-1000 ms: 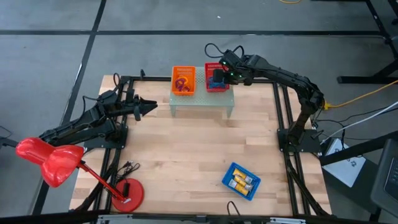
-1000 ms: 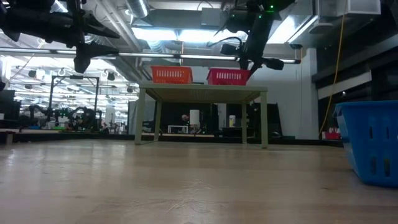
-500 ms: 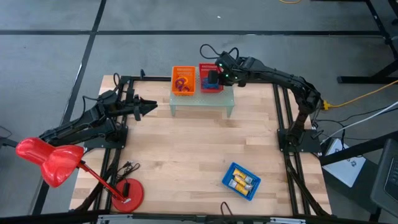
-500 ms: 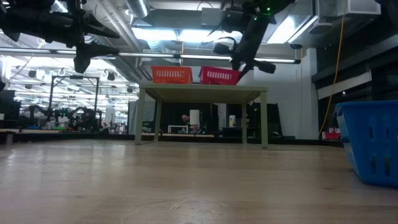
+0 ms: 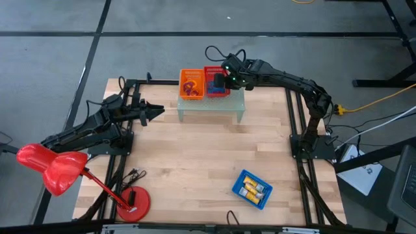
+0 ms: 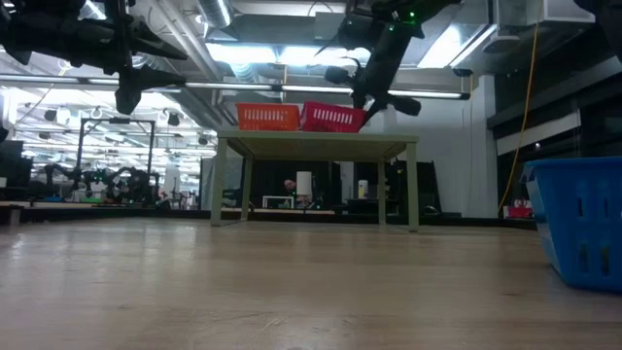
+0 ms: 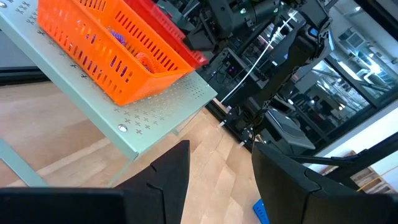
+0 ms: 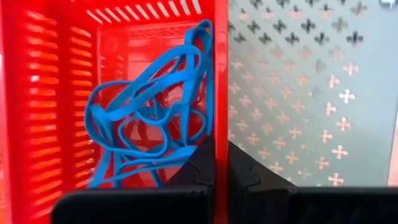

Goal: Pick & Place Office Desk Supplies
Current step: Put the red basket with rubber bands on the shelf

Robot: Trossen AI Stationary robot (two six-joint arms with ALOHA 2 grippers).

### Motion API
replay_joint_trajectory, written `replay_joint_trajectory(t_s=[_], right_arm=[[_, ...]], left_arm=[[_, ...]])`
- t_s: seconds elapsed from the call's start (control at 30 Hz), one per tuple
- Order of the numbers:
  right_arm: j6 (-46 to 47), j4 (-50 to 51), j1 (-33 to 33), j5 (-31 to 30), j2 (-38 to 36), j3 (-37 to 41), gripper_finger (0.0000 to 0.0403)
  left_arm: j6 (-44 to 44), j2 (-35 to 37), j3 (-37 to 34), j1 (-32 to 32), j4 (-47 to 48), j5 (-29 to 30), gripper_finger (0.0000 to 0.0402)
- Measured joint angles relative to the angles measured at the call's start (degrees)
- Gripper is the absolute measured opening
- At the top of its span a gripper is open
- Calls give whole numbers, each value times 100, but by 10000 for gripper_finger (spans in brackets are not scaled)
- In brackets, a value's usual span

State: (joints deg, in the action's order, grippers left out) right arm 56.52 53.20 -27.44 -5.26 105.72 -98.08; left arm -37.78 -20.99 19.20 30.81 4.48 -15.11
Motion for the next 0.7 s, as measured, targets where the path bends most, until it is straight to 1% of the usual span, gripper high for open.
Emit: replay_joint_trajectory(t_s=[0.13, 0.23, 0.7], right_arm=[[-35, 281, -5, -216, -1, -289, 4], [-60, 441, -5, -289, -1, -356, 5], [-10, 490, 19, -187, 6, -365, 7]], left_arm=[[2, 0, 0, -1, 0, 0, 168], [8, 0, 0, 0, 0, 0, 168], [2, 0, 0, 0, 1, 0, 168]])
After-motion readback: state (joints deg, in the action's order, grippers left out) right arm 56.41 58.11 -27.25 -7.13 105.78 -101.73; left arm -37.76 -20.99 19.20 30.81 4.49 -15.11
